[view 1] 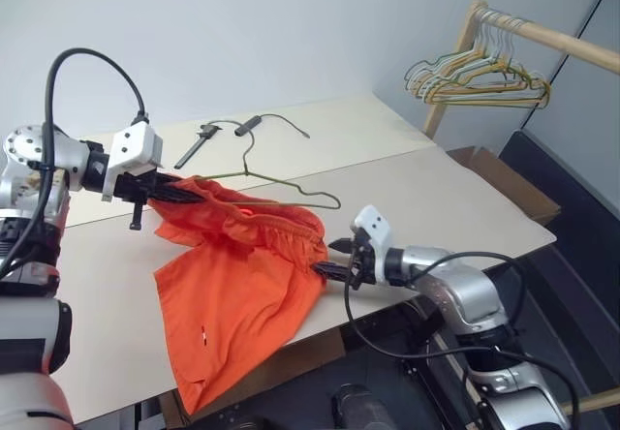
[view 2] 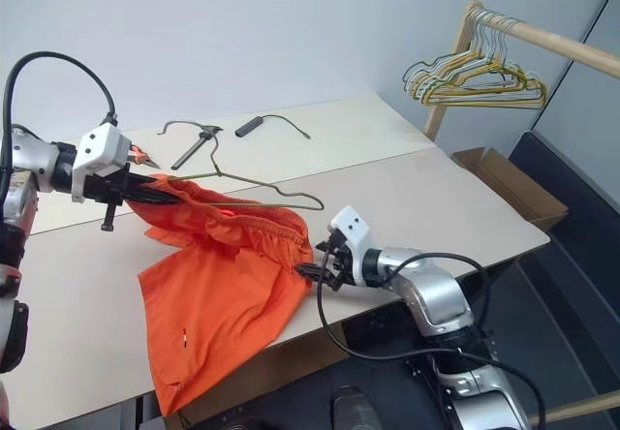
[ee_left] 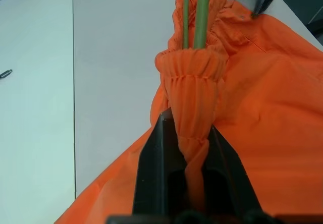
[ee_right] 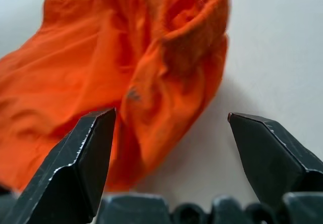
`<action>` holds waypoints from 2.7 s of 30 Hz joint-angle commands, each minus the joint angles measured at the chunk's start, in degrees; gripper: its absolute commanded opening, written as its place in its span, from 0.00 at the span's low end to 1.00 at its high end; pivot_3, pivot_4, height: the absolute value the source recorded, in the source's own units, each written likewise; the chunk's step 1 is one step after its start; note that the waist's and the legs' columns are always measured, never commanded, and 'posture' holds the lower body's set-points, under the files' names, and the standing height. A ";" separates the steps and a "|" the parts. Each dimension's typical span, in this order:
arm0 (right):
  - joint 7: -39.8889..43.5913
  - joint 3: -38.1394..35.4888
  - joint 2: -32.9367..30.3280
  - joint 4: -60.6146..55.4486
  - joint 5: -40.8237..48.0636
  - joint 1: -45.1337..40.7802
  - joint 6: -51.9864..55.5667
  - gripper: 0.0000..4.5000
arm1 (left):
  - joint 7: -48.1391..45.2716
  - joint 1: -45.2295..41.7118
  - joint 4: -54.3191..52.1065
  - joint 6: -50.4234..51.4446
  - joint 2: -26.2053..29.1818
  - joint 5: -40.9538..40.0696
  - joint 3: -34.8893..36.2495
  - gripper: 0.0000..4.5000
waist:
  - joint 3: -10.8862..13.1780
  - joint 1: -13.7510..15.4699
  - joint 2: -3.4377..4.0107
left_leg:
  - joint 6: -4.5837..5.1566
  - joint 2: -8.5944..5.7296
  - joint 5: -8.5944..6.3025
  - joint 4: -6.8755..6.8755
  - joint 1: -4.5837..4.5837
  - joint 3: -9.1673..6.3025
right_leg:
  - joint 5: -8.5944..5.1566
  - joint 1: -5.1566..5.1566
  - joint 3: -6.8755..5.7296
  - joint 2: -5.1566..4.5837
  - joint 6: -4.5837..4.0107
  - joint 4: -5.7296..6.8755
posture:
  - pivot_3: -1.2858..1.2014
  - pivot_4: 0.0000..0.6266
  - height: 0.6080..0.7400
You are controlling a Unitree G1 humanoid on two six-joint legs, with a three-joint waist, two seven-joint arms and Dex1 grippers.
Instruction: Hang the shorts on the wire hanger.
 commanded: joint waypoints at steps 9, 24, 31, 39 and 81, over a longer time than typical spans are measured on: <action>-3.13 -3.75 2.96 2.40 3.27 -3.13 1.85 0.17 | -0.14 0.81 -3.01 1.16 0.64 1.19 4.06 0.00 | 0.00 0.01 -0.01 | 0.02 0.01 -0.01 0.02 -0.05 -0.01 | 0.00 -0.01 -0.03 0.00 0.00 0.01 | 0.45 0.00 1.00; 5.36 -9.34 -5.37 9.48 9.88 -6.69 4.03 0.01 | -0.19 6.07 -6.72 -0.95 10.86 -11.58 -1.84 0.00 | 0.01 0.78 -0.01 | 0.04 0.03 -0.03 0.01 0.00 -0.01 | 0.00 0.02 -0.05 -0.03 0.00 0.01 | 0.45 0.00 1.00; 8.82 -8.15 -8.96 10.34 8.97 -7.61 1.28 0.01 | -0.19 4.83 -3.71 -2.78 10.04 -7.09 -3.00 0.00 | 0.01 1.33 -0.02 | 0.04 0.03 -0.03 0.00 -0.01 0.00 | 0.00 -0.01 -0.06 0.01 0.00 0.02 | 0.45 0.00 1.00; 10.60 0.47 -15.46 2.18 -2.26 -6.37 -13.44 0.01 | -0.13 3.12 -1.57 -5.46 6.35 0.15 -1.66 0.00 | 0.01 1.54 -0.02 | 0.05 0.01 -0.03 0.02 -0.09 0.01 | -0.01 -0.05 -0.07 -0.01 0.01 0.00 | 0.45 0.00 1.00; 15.23 11.66 -15.45 -1.94 -18.17 -15.73 -22.16 0.47 | 3.17 0.77 -4.33 -5.84 -3.90 9.21 2.31 0.00 | 0.01 1.17 -0.03 | 0.16 0.04 -0.11 0.34 -0.19 0.04 | 0.00 -0.06 -0.09 -0.02 0.01 0.09 | 0.44 0.00 1.00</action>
